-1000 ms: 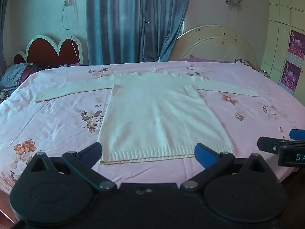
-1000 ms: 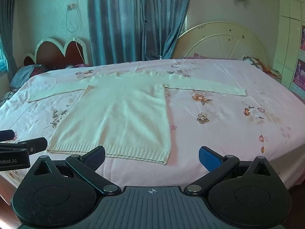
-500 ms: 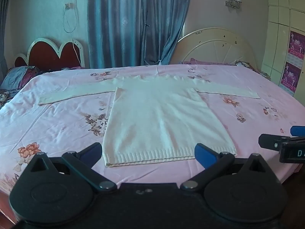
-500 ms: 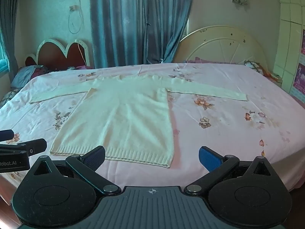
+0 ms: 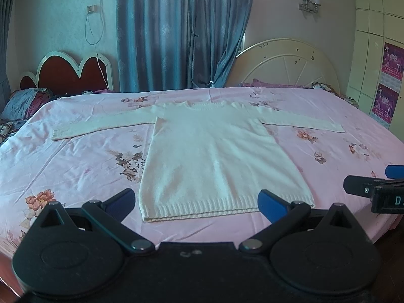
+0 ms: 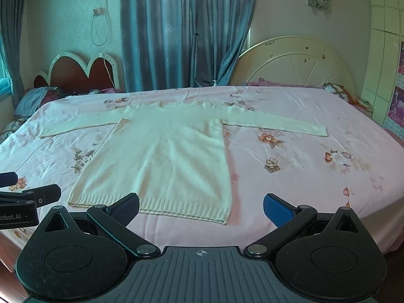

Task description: Fold small clothes

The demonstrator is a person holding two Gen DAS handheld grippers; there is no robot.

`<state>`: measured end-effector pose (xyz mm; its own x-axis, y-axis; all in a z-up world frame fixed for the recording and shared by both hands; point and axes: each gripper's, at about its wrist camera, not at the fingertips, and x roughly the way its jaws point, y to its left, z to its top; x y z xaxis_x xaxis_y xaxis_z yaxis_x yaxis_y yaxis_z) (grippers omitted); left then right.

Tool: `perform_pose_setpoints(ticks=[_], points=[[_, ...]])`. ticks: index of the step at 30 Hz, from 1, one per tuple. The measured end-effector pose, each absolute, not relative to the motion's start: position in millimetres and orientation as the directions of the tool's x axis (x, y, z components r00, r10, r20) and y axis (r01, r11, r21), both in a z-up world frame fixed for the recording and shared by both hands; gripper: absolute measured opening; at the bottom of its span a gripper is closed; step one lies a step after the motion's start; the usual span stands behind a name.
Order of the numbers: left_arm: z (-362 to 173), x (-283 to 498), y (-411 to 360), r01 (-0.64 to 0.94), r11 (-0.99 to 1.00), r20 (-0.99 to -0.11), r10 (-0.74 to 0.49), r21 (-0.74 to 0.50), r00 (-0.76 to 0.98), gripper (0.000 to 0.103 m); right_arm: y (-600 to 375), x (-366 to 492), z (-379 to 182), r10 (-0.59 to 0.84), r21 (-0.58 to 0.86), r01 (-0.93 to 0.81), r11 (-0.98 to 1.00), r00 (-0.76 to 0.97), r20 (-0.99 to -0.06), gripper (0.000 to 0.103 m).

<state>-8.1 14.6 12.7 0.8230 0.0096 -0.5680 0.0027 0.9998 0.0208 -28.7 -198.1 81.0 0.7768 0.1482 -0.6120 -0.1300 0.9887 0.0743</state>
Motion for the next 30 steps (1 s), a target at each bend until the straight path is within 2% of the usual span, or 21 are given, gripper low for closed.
perform_pose_setpoints(ticks=[30], points=[[15.0, -8.1, 14.8, -0.002, 1.0, -0.568, 0.014, 0.022, 0.823, 0.103, -199.1, -27.8, 84.3, 0.151, 0.074, -0.134, 0.988, 0.778, -0.609, 0.103]])
